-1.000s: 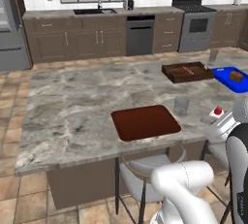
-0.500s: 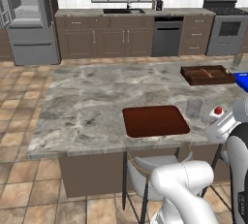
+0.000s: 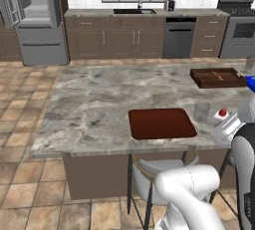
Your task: Take the cakes from the fridge and place them on the empty tray on the dining counter.
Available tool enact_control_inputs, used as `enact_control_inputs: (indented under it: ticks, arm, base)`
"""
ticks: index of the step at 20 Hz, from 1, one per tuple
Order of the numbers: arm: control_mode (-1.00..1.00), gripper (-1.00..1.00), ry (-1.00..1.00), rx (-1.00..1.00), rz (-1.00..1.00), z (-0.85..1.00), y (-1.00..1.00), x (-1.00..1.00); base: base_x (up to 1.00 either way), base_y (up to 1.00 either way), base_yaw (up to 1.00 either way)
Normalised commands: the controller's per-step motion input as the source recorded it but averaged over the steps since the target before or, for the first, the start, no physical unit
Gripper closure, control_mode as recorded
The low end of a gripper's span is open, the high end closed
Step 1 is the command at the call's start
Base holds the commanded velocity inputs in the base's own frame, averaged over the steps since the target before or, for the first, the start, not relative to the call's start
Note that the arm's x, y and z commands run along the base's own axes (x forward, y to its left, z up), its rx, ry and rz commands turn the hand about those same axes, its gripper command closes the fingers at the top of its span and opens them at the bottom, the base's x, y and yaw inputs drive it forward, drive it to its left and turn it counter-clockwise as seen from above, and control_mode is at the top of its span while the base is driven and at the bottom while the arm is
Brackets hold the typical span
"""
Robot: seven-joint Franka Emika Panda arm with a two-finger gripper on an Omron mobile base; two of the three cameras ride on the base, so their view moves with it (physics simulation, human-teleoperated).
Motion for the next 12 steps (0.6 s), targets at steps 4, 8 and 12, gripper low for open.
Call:
enact_control_inputs:
  ticks: [4,8,12]
  arm:
    - [-1.0,1.0,0.14,0.01,0.13,-0.14,0.0,1.0]
    - [-1.0,1.0,0.17,0.04,0.16,-0.16,0.0,1.0]
    - [-1.0,1.0,0.14,0.01,0.14,-0.25,0.0,0.76]
  base:
    - [0.0,0.0,0.0]
    - [0.0,0.0,0.0]
    - [0.0,0.0,0.0]
